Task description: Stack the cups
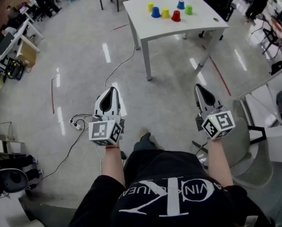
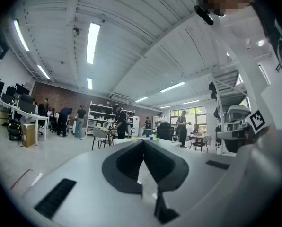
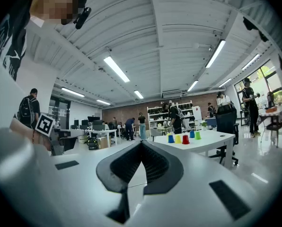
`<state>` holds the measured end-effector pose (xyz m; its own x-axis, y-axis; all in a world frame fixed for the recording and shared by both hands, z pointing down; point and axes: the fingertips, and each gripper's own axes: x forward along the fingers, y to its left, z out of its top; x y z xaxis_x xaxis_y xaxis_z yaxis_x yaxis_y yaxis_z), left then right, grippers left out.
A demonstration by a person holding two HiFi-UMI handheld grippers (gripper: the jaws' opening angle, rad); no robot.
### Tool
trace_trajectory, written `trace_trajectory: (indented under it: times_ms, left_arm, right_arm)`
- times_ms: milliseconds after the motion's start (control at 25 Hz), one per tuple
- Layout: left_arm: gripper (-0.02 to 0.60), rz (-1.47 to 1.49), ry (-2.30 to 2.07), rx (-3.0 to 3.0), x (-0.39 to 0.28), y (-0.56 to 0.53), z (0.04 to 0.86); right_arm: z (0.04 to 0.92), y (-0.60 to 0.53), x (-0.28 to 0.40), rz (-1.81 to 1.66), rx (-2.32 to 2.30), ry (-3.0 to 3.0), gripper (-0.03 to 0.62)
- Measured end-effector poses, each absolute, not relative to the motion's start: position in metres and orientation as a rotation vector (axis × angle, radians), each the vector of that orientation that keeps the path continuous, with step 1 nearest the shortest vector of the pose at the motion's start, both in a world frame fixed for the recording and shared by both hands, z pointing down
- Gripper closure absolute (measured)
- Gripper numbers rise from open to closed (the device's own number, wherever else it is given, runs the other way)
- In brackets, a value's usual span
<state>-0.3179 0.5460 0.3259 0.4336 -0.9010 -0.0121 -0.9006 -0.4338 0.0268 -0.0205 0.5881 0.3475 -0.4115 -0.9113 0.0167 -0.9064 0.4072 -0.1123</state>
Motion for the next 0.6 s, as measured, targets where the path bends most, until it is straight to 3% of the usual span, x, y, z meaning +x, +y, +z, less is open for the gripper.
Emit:
trace_trajectory:
  times_ms: [600]
  left_arm:
    - [0.577, -0.076, -1.639, 2.683, -0.297, 0.533, 0.306]
  right_arm:
    - [0.33, 0.585, 0.001, -0.124, -1.681, 2.557, 0.585]
